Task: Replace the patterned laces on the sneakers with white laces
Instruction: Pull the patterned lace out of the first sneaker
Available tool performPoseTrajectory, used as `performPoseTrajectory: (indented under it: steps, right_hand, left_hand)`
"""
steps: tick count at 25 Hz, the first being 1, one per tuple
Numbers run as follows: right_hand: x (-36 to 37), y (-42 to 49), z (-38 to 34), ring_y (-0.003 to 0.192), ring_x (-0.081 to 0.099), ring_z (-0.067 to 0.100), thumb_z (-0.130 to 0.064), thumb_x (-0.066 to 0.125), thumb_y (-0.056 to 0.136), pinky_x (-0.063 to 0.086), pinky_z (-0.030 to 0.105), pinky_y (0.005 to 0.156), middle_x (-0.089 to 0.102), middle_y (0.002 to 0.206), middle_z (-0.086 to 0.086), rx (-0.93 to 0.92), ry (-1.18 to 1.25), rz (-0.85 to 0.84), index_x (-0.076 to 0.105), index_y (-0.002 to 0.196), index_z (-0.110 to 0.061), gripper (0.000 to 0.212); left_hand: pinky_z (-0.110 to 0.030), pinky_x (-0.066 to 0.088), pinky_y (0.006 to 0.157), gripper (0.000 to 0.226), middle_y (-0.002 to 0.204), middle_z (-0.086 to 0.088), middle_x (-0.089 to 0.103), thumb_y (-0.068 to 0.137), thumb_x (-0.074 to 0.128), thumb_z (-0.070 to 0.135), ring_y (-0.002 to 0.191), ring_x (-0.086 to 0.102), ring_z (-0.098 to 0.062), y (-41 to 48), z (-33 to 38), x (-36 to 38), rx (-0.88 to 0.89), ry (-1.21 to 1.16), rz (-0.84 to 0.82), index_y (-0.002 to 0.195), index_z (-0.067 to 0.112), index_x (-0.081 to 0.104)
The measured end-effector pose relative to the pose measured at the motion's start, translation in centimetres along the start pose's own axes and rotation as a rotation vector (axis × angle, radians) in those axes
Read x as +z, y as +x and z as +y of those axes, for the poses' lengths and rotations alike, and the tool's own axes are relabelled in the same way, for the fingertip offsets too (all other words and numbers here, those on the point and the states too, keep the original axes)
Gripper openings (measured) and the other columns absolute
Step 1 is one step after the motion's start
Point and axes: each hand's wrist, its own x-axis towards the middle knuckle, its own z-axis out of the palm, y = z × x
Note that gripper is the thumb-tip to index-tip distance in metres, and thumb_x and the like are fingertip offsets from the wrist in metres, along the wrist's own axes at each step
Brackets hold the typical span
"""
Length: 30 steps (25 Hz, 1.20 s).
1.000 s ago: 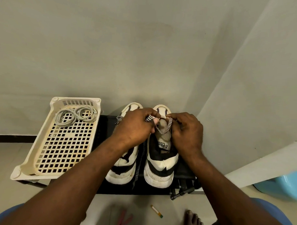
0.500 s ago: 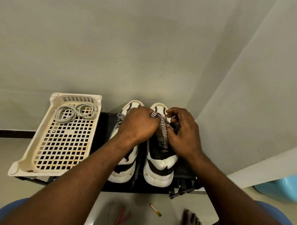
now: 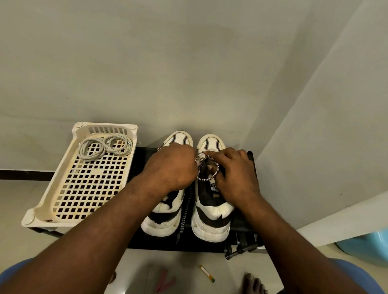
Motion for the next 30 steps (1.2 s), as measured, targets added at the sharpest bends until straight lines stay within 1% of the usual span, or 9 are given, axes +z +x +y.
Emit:
performPoseTrajectory:
  steps: [4,9,14,17,20,22,24,27,30]
  right_hand:
    - [-0.4,0.1,0.1,0.105,0.058,0.027,-0.037,0.059,0.09,0.05,0.048,0.088,0.069,0.114,-0.002,0.028,0.102,0.102,0.076,0.117,-0.03,0.033]
    - [-1.0,0.4,-0.4,0.098,0.065,0.021,-0.027,0.057,0.084,0.054,0.051,0.085,0.076,0.098,-0.01,0.112,0.272,0.213,0.08,0.105,-0.023,0.031]
    - [-4.1,-0.3,-2.4,0.09,0.065,0.025,-0.014,0.056,0.092,0.052,0.053,0.079,0.067,0.095,-0.006,-0.161,0.53,0.288,0.069,0.101,-0.01,0.016]
    - [-5.1,-0.8,-3.0,0.093,0.067,0.023,-0.005,0.061,0.095,0.055,0.045,0.081,0.069,0.099,-0.002,-0.253,0.62,0.281,0.069,0.103,-0.009,0.012]
    - [-3.7,-0.4,-2.0,0.1,0.069,0.014,0.004,0.06,0.091,0.056,0.032,0.087,0.07,0.107,-0.002,-0.091,0.69,0.26,0.064,0.114,-0.014,0.029]
    - [-2.1,0.1,-0.9,0.1,0.067,0.012,-0.003,0.065,0.092,0.056,0.03,0.088,0.069,0.11,-0.006,0.031,0.607,0.172,0.063,0.118,-0.023,0.032]
    - [-0.7,0.2,0.3,0.099,0.062,0.017,-0.014,0.078,0.087,0.048,0.023,0.085,0.065,0.111,-0.01,-0.008,0.427,0.093,0.06,0.115,-0.04,0.042]
    - [-0.1,0.3,0.4,0.095,0.058,0.022,-0.021,0.075,0.089,0.046,0.037,0.082,0.069,0.103,-0.009,-0.078,0.315,0.08,0.07,0.108,-0.033,0.023]
    - [-0.2,0.5,-0.1,0.094,0.057,0.021,-0.012,0.07,0.088,0.05,0.048,0.081,0.071,0.097,-0.009,0.0,0.248,0.197,0.076,0.097,-0.03,0.021]
  left_hand:
    - [-0.032,0.044,0.074,0.025,0.09,0.006,0.067,0.104,0.055,0.043,0.091,0.062,-0.016,-0.3,1.2,-0.3,0.082,-0.304,-0.003,0.104,0.026,0.072]
    - [-0.035,0.047,0.074,0.031,0.102,-0.011,0.068,0.103,0.05,0.043,0.091,0.063,-0.029,-0.3,1.5,1.7,0.085,0.024,0.003,0.114,0.018,0.065]
    - [-0.033,0.04,0.065,0.024,0.089,-0.009,0.066,0.096,0.059,0.03,0.082,0.063,-0.032,-0.4,2.2,1.4,0.095,-0.132,0.164,0.118,0.018,0.059]
    - [-0.036,0.045,0.064,0.026,0.089,-0.009,0.07,0.091,0.062,0.022,0.083,0.065,-0.034,-0.2,1.9,1.4,0.147,-0.178,0.233,0.117,0.02,0.059]
    - [-0.038,0.05,0.068,0.017,0.086,-0.008,0.071,0.09,0.062,0.018,0.084,0.066,-0.034,0.0,1.5,1.3,0.152,-0.174,0.265,0.107,0.02,0.066]
    - [-0.036,0.048,0.069,0.014,0.085,-0.006,0.072,0.087,0.062,0.016,0.083,0.066,-0.029,0.1,1.2,0.7,0.11,-0.308,0.278,0.097,0.02,0.07]
    - [-0.035,0.05,0.064,0.016,0.078,-0.007,0.072,0.083,0.058,0.016,0.07,0.063,-0.024,-0.1,1.1,-0.3,0.11,-0.571,0.222,0.09,0.018,0.073]
    - [-0.026,0.042,0.045,0.017,0.07,-0.02,0.068,0.097,0.068,0.018,0.054,0.053,-0.025,-1.9,1.4,-2.3,0.148,-1.099,-0.039,0.081,0.016,0.074]
    - [-0.028,0.041,0.051,0.041,0.059,-0.008,0.062,0.098,0.069,0.035,0.053,0.054,-0.019,-1.8,0.4,-2.5,0.126,-0.773,0.007,0.061,0.018,0.066]
